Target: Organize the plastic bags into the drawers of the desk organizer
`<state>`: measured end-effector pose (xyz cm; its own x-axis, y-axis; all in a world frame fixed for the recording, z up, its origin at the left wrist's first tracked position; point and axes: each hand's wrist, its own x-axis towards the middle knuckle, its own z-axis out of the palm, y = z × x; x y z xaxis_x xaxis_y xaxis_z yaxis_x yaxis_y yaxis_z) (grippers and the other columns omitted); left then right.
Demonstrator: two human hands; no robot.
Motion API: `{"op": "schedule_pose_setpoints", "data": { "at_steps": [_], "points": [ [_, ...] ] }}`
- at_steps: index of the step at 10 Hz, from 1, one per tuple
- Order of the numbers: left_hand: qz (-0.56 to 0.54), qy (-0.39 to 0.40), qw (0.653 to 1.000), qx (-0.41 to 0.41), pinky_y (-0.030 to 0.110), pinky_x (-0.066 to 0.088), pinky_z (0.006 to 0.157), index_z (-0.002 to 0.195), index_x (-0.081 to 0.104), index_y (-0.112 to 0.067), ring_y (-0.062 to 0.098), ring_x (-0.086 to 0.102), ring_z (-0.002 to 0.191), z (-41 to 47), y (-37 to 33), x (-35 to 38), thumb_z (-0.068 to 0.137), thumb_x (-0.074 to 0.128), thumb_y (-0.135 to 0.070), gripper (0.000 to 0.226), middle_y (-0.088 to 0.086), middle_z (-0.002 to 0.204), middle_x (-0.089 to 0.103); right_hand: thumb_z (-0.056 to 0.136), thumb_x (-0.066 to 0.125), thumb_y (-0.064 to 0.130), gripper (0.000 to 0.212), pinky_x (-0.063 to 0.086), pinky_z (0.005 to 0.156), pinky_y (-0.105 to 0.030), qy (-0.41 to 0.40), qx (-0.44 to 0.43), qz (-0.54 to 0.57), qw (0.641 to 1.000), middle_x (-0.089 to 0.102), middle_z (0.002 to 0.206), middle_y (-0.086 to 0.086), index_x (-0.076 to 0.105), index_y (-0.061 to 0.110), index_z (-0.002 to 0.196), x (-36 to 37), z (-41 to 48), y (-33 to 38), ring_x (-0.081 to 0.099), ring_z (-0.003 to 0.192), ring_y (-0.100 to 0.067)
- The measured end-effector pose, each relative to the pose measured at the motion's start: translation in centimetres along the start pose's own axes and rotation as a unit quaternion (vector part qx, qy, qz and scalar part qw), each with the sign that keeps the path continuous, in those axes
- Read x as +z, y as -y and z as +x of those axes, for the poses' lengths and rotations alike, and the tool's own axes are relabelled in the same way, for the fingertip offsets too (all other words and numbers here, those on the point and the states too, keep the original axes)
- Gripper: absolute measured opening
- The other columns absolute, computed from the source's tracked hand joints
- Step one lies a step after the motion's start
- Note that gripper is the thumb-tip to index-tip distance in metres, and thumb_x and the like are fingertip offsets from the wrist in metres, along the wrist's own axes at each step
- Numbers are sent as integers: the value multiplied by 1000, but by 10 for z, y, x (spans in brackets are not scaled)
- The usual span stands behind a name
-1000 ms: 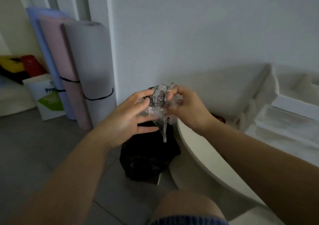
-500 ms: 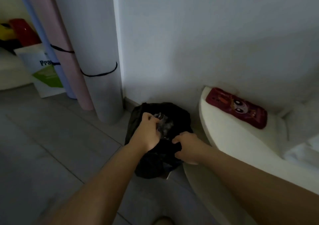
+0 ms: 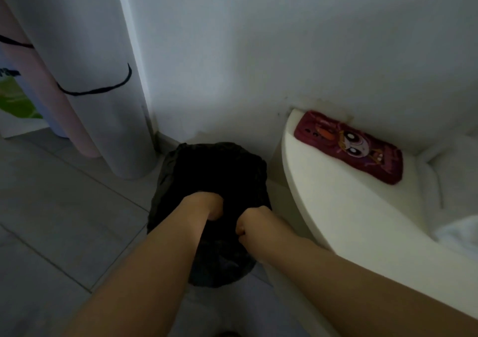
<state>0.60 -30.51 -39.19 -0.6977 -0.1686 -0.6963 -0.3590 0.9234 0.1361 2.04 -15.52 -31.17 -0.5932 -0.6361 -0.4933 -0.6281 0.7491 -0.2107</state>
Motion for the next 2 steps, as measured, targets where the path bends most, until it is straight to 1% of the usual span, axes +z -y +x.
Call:
{"op": "schedule_pose_setpoints", "data": {
  "at_steps": [1,2],
  "points": [
    [-27,-51,998,-4,38,28,109,146,31,-15,31,35,133,-14,1,-18,100,43,-23,48,12,149,34,89,48,1,17,49,64,-28,-15,-17,22,1000,58,83,-10,62,6,79,-7,-7,9,58,81,-26],
    [-71,-112,991,-14,36,36,106,138,48,-13,29,46,126,-45,1,-37,97,44,-13,41,11,141,47,91,49,2,23,53,82,-36,-48,-31,46,997,64,107,-14,66,3,106,-24,-24,20,61,97,-27]
  ]
}}
